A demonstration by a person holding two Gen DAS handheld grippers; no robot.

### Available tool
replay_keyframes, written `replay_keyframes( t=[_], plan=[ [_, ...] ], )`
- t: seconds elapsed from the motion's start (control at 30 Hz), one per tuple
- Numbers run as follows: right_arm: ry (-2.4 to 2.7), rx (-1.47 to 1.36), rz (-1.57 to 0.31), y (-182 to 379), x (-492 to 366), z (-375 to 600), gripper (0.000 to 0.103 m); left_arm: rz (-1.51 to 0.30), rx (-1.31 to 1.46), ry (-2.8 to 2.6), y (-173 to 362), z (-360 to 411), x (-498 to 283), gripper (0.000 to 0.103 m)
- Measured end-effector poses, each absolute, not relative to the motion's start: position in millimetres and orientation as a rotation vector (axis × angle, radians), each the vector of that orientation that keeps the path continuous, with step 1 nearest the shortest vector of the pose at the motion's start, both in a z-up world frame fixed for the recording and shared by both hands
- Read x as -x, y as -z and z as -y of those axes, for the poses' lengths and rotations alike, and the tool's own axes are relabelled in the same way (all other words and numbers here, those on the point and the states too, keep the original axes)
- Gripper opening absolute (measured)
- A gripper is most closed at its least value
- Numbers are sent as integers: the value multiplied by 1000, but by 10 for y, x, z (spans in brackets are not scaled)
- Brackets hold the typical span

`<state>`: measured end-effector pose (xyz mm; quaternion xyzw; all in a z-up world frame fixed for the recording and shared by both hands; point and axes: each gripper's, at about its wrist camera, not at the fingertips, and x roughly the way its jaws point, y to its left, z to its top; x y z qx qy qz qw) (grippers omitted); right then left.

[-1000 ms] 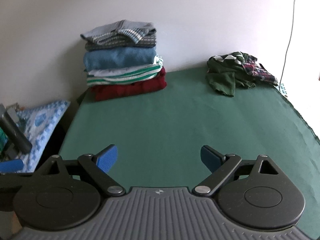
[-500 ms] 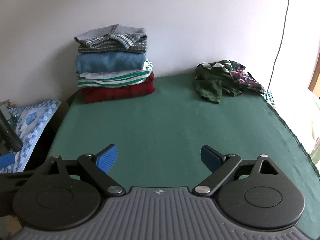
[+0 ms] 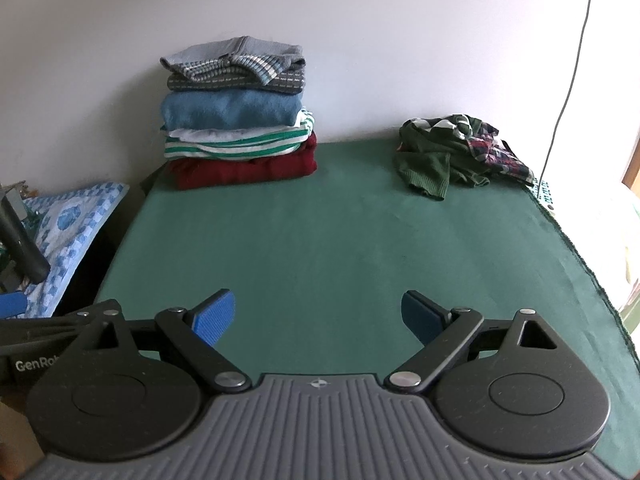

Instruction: Fold clothes

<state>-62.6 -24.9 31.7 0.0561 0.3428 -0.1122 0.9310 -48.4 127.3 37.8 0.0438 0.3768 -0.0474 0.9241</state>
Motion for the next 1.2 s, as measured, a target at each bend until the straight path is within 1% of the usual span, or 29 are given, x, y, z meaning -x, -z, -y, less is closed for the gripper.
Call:
replay_keyframes(
  t=[0.2,0.33,0.63,0.9,1.2],
  plan=[
    [231,-117,-695,-339,661,260,92,-792,-9,142,-381,-1359,472,102],
    [238,-123,-686,-365,692,263,92,-728,32,175,-421,-1372,566,102],
    [263,-137,-676,-400,730,291,92,-820,-8,164,-316,-1336,460,102],
    [261,-137,-684,-358,706,259,92,-755,-32,135,-395,-1353,449,102],
    [243,-130,-671,-375,631,204,92,-742,-52,127,-407,-1354,417,102]
  ],
)
